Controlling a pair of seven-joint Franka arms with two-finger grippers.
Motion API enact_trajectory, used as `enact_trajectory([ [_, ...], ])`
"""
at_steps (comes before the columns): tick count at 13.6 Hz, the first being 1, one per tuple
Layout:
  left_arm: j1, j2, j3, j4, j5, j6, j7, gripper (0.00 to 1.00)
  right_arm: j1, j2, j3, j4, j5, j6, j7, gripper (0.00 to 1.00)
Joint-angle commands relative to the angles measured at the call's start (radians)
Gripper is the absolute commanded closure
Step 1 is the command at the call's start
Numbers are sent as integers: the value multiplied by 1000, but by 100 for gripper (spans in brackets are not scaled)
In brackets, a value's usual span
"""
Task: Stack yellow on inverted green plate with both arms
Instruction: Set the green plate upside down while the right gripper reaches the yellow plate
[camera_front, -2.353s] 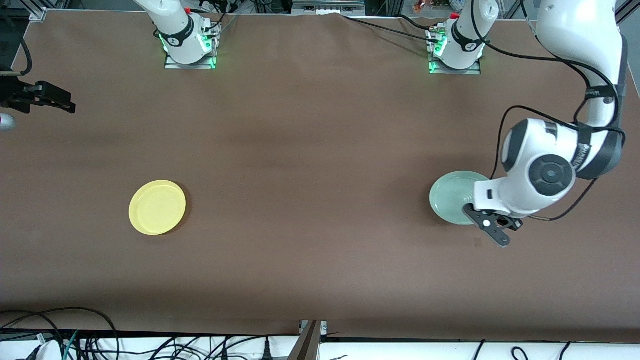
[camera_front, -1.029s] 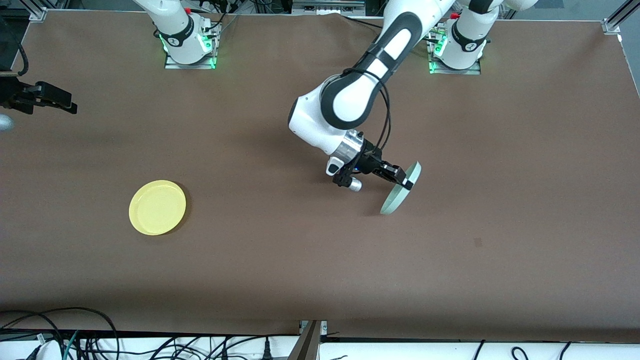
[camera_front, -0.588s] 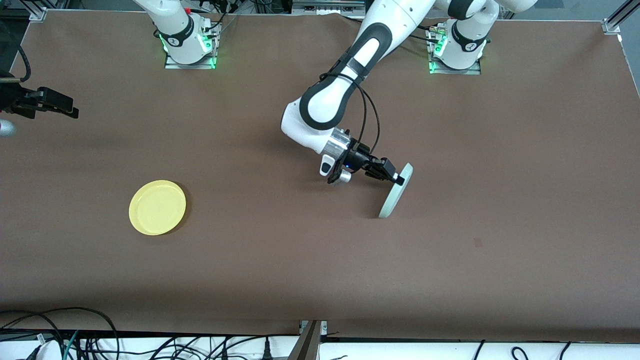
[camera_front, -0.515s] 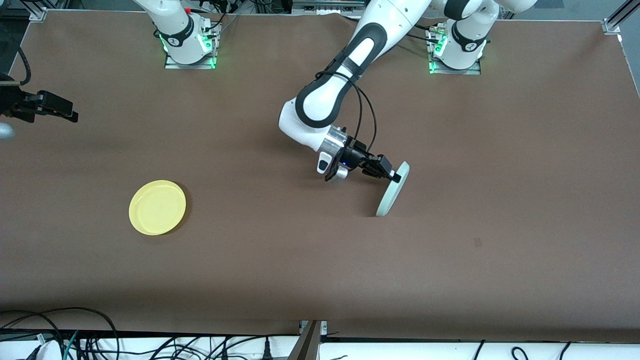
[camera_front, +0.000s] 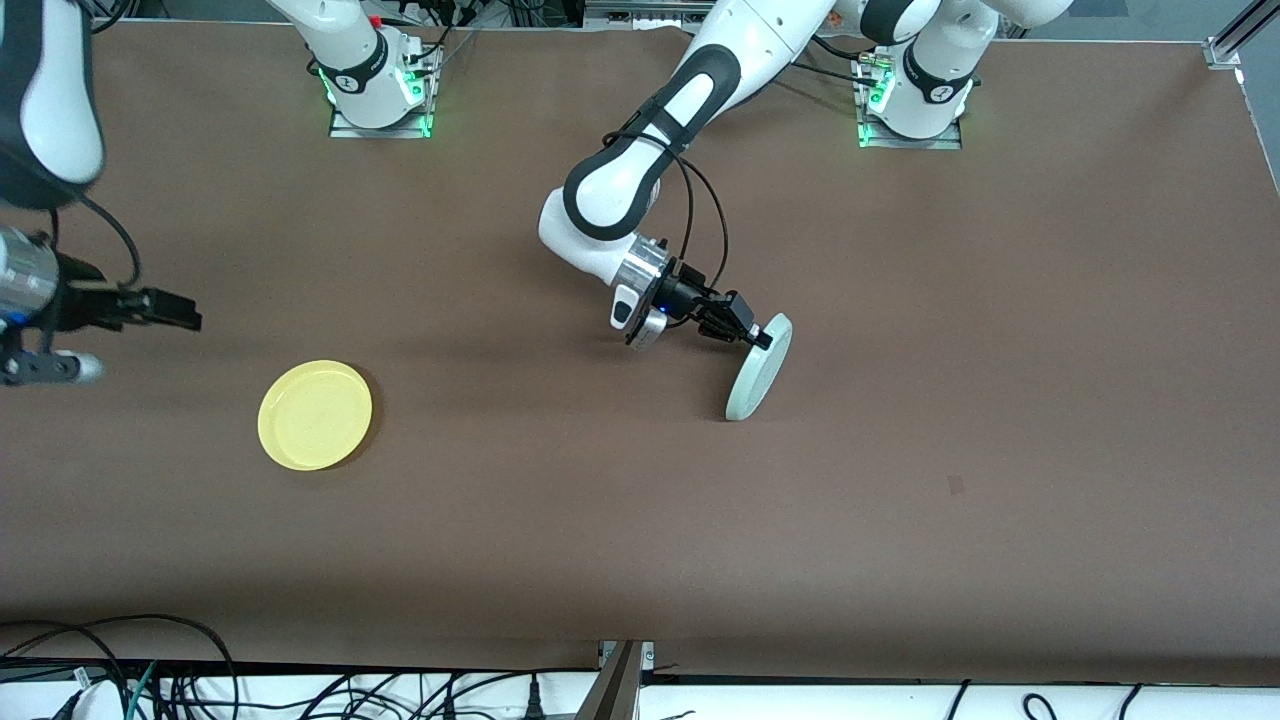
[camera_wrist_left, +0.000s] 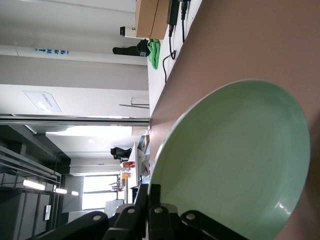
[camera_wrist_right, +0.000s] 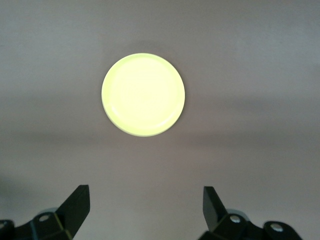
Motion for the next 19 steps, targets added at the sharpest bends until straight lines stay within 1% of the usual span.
enact_trajectory([
  [1,-5,24,7,83,-93,-6,13,1,-11,103,4,17,18,92,7,0],
  [3,-3,21,4,106,-172,47,5,0,-31,182,4,15,21,148,9,0],
  [5,4,21,4,145,-256,65,7,0,-48,248,4,14,24,206,10,0],
  [6,21,15,1,170,-306,83,14,0,-54,272,4,11,43,226,10,0],
  [7,49,4,-3,204,-412,129,5,0,-64,291,4,11,67,240,7,0],
  [9,151,-22,7,279,-720,207,5,0,-85,332,4,9,87,280,7,0],
  [10,218,-48,-2,278,-837,250,7,0,-87,348,4,8,89,294,7,0],
  [11,265,-63,-10,273,-949,303,10,0,-87,360,4,6,98,303,7,0],
  [12,295,-68,-10,273,-1020,330,22,0,-90,375,4,5,104,311,6,0],
  [13,320,-75,-10,273,-1043,331,30,0,-96,391,4,5,104,323,6,0],
  [15,384,-100,-18,273,-1077,331,112,0,-99,412,7,-3,115,357,6,0],
  [17,487,-146,-19,261,-1147,313,279,0,-99,429,5,-9,159,378,4,0],
  [19,590,-180,-27,251,-1163,296,431,0,-99,440,5,-9,167,409,-23,0],
])
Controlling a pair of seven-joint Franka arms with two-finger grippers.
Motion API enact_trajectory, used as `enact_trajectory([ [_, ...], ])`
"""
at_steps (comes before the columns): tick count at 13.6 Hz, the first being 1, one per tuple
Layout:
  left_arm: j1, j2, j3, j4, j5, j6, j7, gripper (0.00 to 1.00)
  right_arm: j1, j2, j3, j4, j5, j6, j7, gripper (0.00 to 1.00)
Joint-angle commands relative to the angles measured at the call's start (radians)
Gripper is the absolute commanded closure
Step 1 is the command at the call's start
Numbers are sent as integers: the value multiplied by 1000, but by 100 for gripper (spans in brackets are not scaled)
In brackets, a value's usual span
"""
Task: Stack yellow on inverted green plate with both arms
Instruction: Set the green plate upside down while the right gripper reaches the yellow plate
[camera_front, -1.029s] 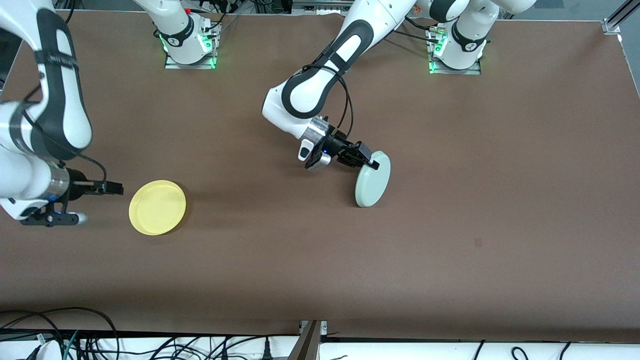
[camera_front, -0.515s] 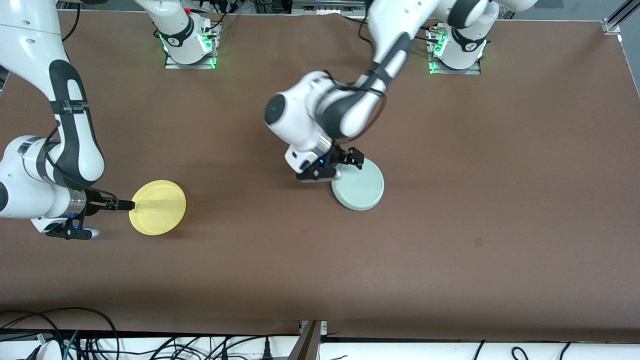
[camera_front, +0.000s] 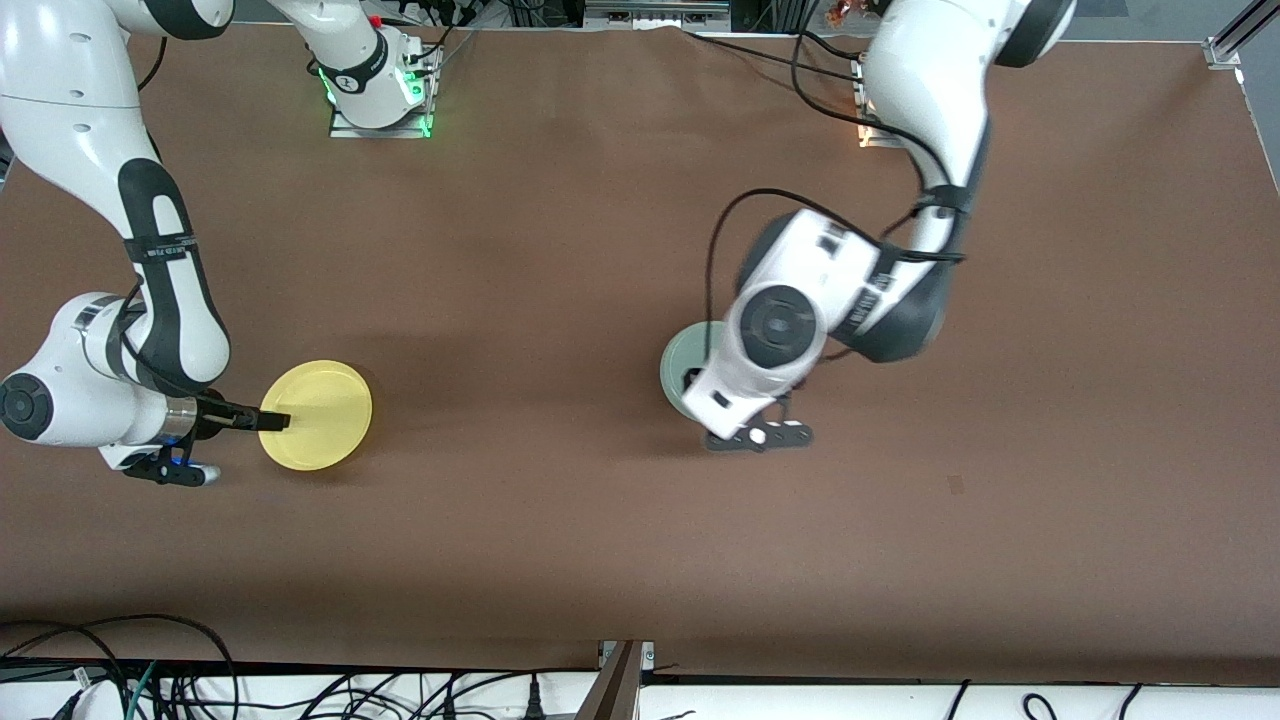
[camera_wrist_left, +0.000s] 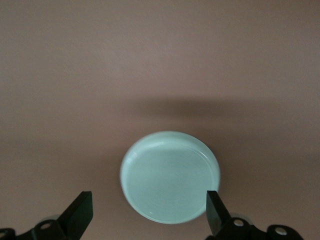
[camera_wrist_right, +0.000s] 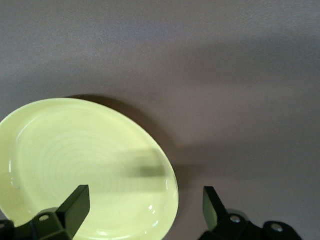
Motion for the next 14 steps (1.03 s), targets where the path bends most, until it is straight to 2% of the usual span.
enact_trajectory([
  [1,142,-65,-30,-29,-65,-51,172,0,-12,12,8,-7,22,41,-28,0],
  [4,215,-115,-18,-43,-47,-123,199,0,-12,24,8,-11,22,60,-31,0],
  [5,232,-137,-16,-55,-9,-129,200,0,-18,24,8,-16,24,58,-38,0],
  [8,245,-281,-21,-165,155,-146,296,0,-41,26,9,-24,62,58,-112,0],
  [11,263,-405,-13,-271,183,-139,422,0,-48,24,9,-25,73,52,-126,0],
  [12,284,-456,-16,-323,189,-132,445,0,-48,26,9,-25,74,50,-126,5],
  [14,349,-566,-28,-449,179,-96,510,0,-48,26,11,-25,74,49,-126,47],
])
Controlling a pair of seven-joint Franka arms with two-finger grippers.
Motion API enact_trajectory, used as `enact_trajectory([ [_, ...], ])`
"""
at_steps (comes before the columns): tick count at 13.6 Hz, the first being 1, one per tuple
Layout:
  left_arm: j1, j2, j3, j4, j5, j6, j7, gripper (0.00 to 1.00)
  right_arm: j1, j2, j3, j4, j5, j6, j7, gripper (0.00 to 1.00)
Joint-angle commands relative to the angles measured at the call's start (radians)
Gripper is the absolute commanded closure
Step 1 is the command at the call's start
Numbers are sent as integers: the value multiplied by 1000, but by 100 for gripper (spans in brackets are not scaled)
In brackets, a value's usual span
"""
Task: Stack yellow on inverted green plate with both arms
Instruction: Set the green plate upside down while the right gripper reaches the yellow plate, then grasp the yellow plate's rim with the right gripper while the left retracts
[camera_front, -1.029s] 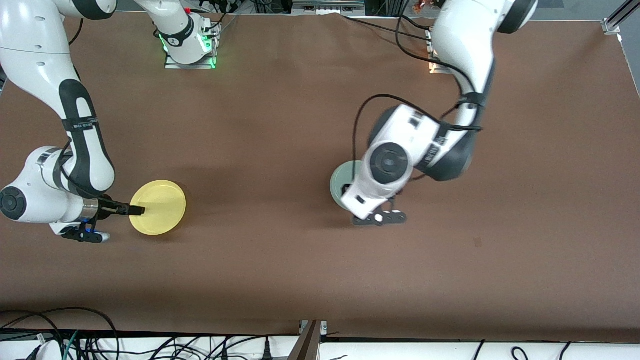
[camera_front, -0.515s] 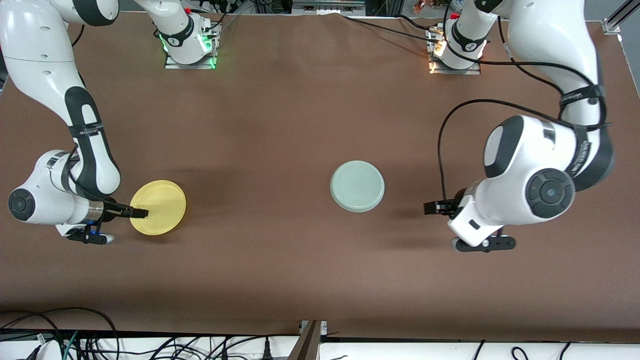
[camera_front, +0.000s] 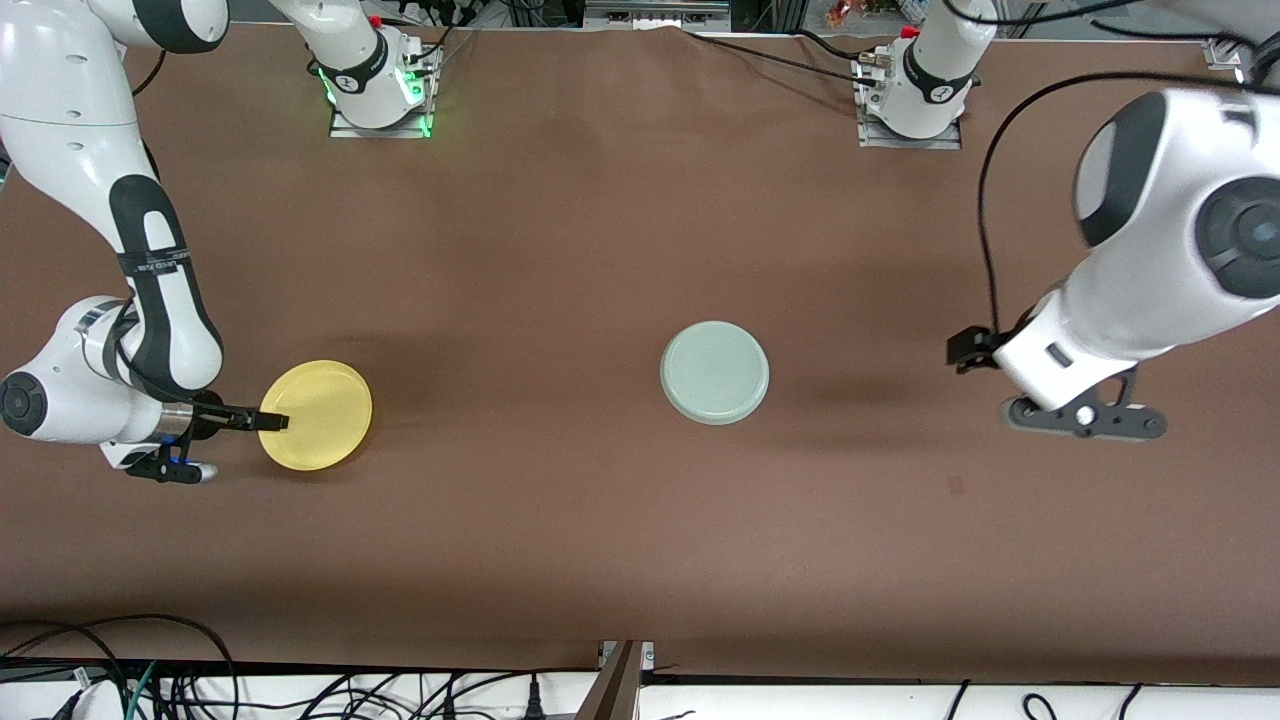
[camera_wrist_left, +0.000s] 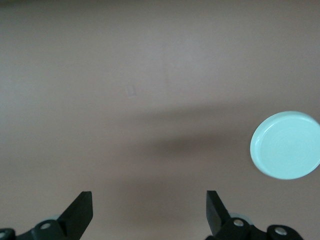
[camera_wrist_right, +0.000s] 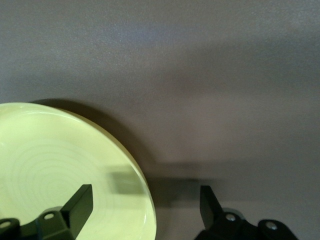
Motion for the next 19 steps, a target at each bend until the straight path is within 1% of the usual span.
enact_trajectory([
  [1,98,-189,-39,-244,15,82,107,0,-8,-7,8,-12,22,3,-26,66],
  [2,135,-233,-72,-302,21,137,125,0,-8,-7,10,-12,22,2,-26,81],
  [3,167,-281,-104,-356,29,182,118,0,-8,-7,10,-12,22,2,-27,93],
  [4,189,-316,-109,-400,26,206,115,0,-8,-7,10,-12,24,0,-30,100],
  [5,202,-349,-111,-445,15,251,115,0,-8,-7,11,-12,22,-1,-33,100],
  [7,209,-421,-111,-569,12,378,107,0,-6,-10,16,-7,24,0,-32,100],
  [8,209,-438,-111,-600,11,400,110,0,-5,-12,19,-1,27,0,-32,100],
  [9,209,-459,-111,-615,11,394,107,0,1,-20,30,8,37,0,-27,100],
  [10,206,-476,-111,-623,12,368,108,0,7,-42,48,19,37,-1,-27,100],
  [11,203,-473,-112,-612,12,325,113,0,12,-58,75,26,37,-7,-26,100],
  [13,201,-464,-112,-606,12,300,113,0,14,-85,138,43,36,-38,-23,100],
  [15,200,-463,-112,-605,12,300,108,0,17,-93,236,45,37,-41,-3,100],
  [16,200,-461,-112,-603,12,300,110,0,21,-90,276,45,37,-31,58,100],
  [17,200,-461,-112,-603,12,300,108,0,42,-84,301,45,36,-23,151,100],
  [19,198,-459,-112,-602,12,300,108,0,148,-79,304,45,30,57,340,100],
])
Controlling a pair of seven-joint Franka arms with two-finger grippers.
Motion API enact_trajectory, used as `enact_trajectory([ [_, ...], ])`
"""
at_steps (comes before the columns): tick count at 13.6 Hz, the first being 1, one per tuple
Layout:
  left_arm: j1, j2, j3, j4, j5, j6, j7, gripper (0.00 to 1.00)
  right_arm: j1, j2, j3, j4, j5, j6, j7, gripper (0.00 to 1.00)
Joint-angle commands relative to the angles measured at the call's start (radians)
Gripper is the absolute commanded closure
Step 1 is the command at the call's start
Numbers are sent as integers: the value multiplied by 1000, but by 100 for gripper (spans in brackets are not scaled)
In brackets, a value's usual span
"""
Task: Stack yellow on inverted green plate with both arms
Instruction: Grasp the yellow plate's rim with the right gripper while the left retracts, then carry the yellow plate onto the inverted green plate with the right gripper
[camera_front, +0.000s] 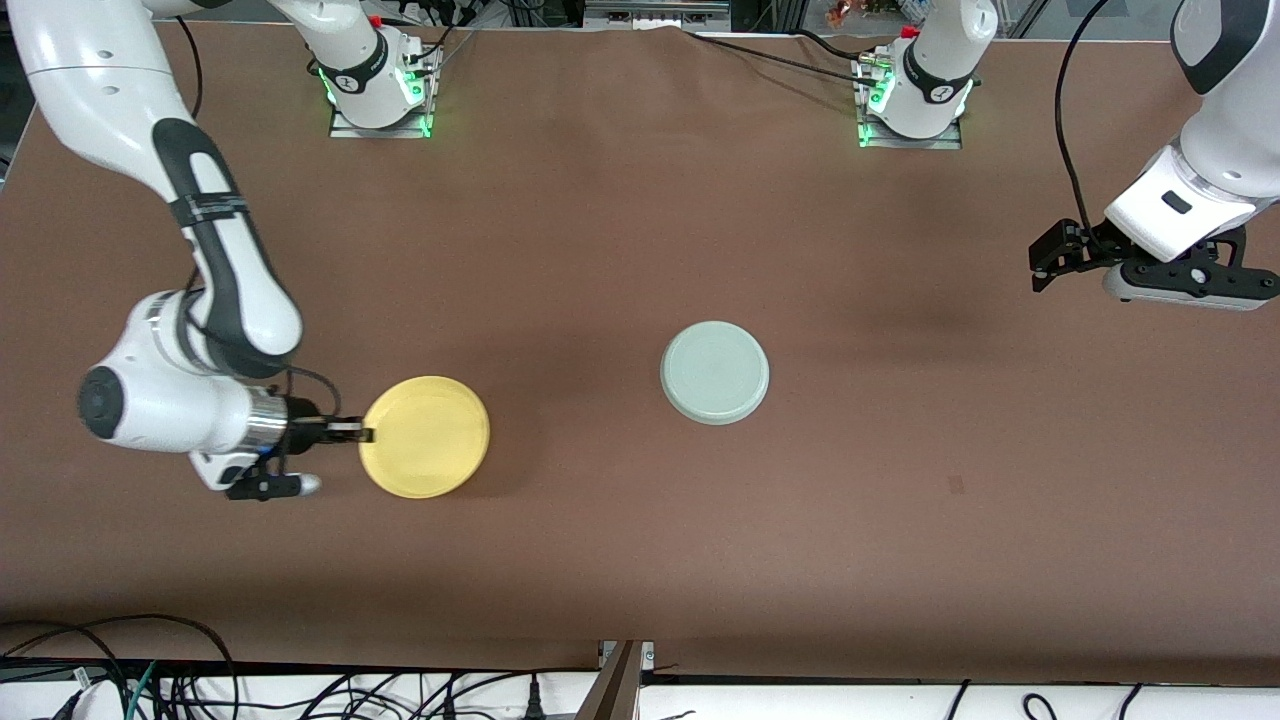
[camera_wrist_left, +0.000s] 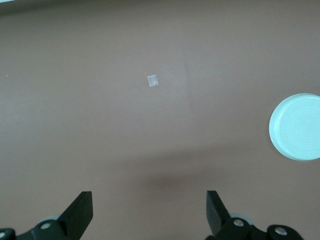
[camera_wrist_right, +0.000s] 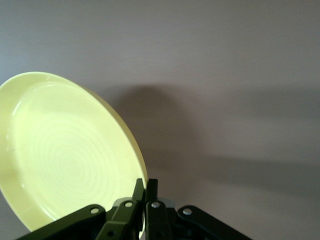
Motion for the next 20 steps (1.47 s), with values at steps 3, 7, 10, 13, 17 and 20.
enact_trajectory([
  [3,3,-13,-13,-9,27,-6,15,0,206,29,4,-5,11,182,411,100],
  [7,0,-11,-21,2,29,-4,12,0,370,63,4,-5,9,321,646,100],
  [10,2,-11,-36,3,30,-6,13,0,494,75,2,-5,3,344,793,100],
  [13,2,-13,-68,5,32,-6,12,0,574,102,-1,-7,-3,387,864,100],
  [17,2,-13,-73,5,32,-7,12,0,625,130,-2,-7,-3,394,881,100],
  [20,2,-13,-73,5,32,-7,12,0,633,129,-4,-7,-3,394,886,100],
])
